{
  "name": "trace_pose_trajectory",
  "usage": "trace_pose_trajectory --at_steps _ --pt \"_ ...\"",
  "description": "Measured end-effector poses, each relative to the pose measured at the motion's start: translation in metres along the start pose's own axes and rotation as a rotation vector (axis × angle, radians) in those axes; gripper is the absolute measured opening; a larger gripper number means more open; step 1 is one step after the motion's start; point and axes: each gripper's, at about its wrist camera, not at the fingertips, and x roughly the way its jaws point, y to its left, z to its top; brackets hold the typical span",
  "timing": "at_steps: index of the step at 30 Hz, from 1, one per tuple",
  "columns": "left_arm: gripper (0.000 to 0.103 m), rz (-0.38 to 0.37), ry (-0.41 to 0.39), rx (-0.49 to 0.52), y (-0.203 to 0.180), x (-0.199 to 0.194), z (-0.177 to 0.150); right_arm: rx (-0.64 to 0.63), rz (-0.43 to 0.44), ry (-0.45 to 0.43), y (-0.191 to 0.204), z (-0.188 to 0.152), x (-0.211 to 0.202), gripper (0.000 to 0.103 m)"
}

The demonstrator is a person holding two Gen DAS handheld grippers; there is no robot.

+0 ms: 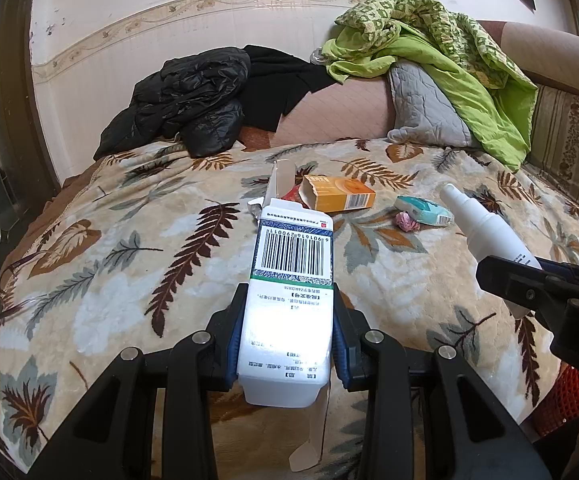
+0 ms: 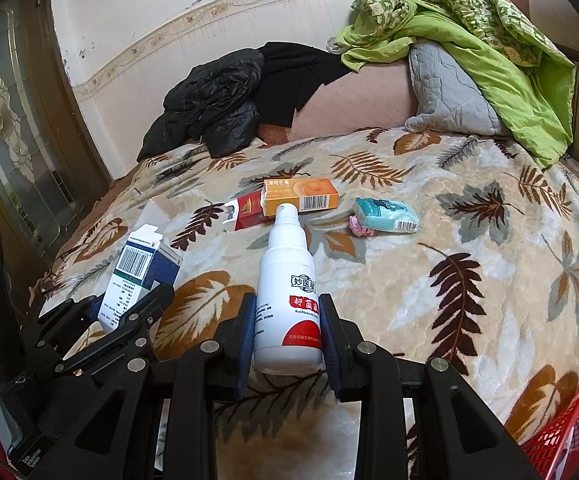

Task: Collect trash

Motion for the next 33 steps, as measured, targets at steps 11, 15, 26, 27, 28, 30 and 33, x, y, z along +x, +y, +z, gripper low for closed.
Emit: trace_pose_trajectory --at_steps 11,15,26,27,28,30,33 --pt "0.035 -0.001 -0.006 0.014 -0.006 0.000 0.000 0.006 0.002 0.000 -0.002 0.000 0.001 0.032" --pt "0.035 -0.005 -0.010 0.021 -0.007 -0.002 -0.001 0.014 0.004 -0.003 -0.004 0.000 0.000 0.032" --pt "0.035 -0.025 -0.022 0.039 -0.011 -0.003 0.001 0.051 0.009 -0.012 -0.010 0.000 -0.009 0.032" --pt "0.035 -0.026 -0.024 0.042 -0.010 -0.004 0.001 0.057 0.009 -0.015 -0.012 0.000 -0.010 0.032" --pt "0.035 -0.026 -0.026 0.047 -0.013 -0.003 0.001 0.063 0.010 -0.016 -0.013 0.000 -0.011 0.032" --pt "0.035 -0.025 -0.030 0.054 -0.014 -0.004 0.001 0.077 0.011 -0.018 -0.017 -0.002 -0.015 0.032" --pt "0.035 -0.024 -0.036 0.061 -0.015 -0.005 0.001 0.105 0.016 -0.019 -0.024 -0.004 -0.020 0.032"
